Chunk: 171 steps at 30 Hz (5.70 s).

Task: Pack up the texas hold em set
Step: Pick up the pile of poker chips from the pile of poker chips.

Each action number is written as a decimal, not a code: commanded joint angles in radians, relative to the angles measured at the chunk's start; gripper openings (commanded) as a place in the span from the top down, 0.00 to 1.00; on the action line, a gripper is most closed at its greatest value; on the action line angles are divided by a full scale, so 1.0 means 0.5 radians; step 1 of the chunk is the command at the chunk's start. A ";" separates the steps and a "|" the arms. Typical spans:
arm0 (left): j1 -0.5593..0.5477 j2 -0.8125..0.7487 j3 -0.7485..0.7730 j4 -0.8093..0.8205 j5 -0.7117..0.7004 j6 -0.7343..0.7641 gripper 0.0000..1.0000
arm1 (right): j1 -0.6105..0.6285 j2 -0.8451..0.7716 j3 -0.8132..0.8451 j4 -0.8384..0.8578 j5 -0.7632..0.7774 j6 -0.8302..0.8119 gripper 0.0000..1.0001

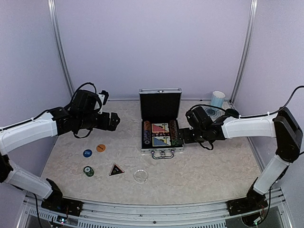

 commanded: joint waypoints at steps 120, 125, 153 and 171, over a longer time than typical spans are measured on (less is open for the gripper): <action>0.025 0.210 -0.907 -0.398 0.427 -1.488 1.00 | -0.066 -0.253 -0.172 0.180 -0.265 -0.166 0.01; 0.002 0.329 -0.822 -0.359 0.421 -1.453 1.00 | -0.066 -0.258 -0.174 0.170 -0.261 -0.171 0.01; -0.052 1.122 0.024 -0.293 0.431 -1.015 1.00 | -0.065 -0.350 -0.201 0.094 -0.310 -0.176 0.01; -0.173 1.135 0.495 -0.740 0.400 -0.529 1.00 | -0.067 -0.298 -0.109 0.148 -0.751 -0.095 0.01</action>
